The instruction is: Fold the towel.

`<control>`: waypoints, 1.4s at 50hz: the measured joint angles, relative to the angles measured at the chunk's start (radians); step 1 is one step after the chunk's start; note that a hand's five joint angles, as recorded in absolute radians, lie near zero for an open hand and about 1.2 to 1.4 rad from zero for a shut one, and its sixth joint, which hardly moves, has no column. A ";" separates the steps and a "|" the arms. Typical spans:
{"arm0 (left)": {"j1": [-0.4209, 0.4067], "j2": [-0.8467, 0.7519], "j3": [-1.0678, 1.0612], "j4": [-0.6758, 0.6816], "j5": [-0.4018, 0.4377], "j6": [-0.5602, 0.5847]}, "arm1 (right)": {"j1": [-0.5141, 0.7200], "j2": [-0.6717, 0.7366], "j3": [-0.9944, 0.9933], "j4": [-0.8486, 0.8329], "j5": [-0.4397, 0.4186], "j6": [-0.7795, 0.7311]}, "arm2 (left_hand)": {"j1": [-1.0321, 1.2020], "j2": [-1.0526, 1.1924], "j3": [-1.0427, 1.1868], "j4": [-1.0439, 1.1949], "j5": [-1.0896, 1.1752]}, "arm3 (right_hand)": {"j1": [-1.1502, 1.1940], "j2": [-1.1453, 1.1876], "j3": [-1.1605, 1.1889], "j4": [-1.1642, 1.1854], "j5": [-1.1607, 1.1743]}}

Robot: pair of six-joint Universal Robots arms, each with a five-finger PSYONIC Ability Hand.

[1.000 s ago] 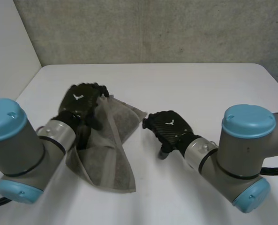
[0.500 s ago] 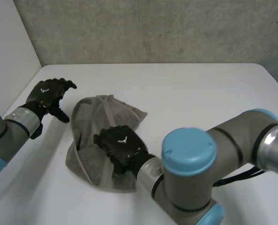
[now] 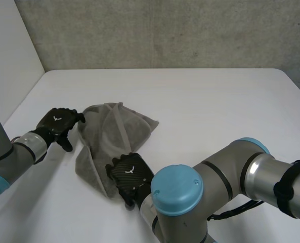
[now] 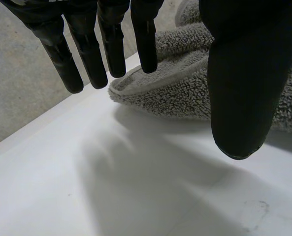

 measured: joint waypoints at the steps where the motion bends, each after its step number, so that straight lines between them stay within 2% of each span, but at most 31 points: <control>1: -0.001 0.000 -0.001 0.000 0.000 0.000 | 0.000 0.003 -0.001 -0.007 0.004 -0.015 | 0.003 0.004 0.003 0.002 0.003 | 0.067 0.058 0.057 0.067 0.068; 4: -0.004 0.002 -0.003 0.000 0.000 0.000 | -0.001 0.011 -0.002 -0.029 0.014 -0.050 | 0.012 0.014 0.013 0.011 0.011 | 0.198 0.203 0.202 0.186 0.183; 6: -0.006 0.005 -0.006 -0.001 0.000 -0.001 | -0.002 0.015 -0.002 -0.041 0.020 -0.068 | 0.029 0.029 0.028 0.028 0.028 | 0.437 0.454 0.443 0.434 0.435; 8: -0.010 0.012 -0.009 -0.001 -0.001 -0.002 | -0.005 0.018 -0.003 -0.053 0.028 -0.090 | 0.038 0.039 0.038 0.038 0.037 | 0.792 0.818 0.775 0.774 0.781; 10: -0.013 0.019 -0.013 -0.002 -0.001 -0.003 | -0.008 0.017 -0.003 -0.059 0.033 -0.103 | 0.043 0.043 0.042 0.041 0.041 | 0.896 0.914 0.884 0.896 0.899; 17: -0.025 0.053 -0.029 -0.003 -0.002 -0.010 | -0.039 -0.032 0.008 -0.056 0.038 -0.121 | 0.045 0.046 0.045 0.044 0.045 | 0.898 0.917 0.893 0.916 0.908; 27: -0.068 0.083 -0.044 -0.003 -0.003 -0.018 | -0.171 -0.179 0.088 0.018 0.008 -0.173 | 0.040 0.039 0.038 0.038 0.033 | 0.898 0.917 0.893 0.915 0.908; 36: -0.138 0.090 -0.051 -0.001 -0.006 -0.018 | -0.316 -0.285 0.211 0.133 -0.088 -0.275 | 0.029 0.027 0.027 0.026 0.022 | 0.899 0.917 0.893 0.916 0.908; 50: -0.268 0.043 -0.004 0.011 -0.038 -0.015 | -0.556 -0.431 0.426 0.165 -0.261 -0.397 | 0.038 0.039 0.038 0.038 0.040 | 0.899 0.917 0.893 0.916 0.908; 59: -0.287 -0.008 0.076 0.003 -0.142 -0.017 | -0.690 -0.499 0.525 0.178 -0.332 -0.493 | 0.156 0.155 0.154 0.154 0.150 | 0.899 0.917 0.893 0.916 0.908; 70: -0.286 -0.020 0.083 -0.020 -0.161 -0.016 | -0.836 -0.522 0.542 0.178 -0.364 -0.524 | 0.194 0.193 0.192 0.191 0.188 | 0.899 0.917 0.893 0.916 0.908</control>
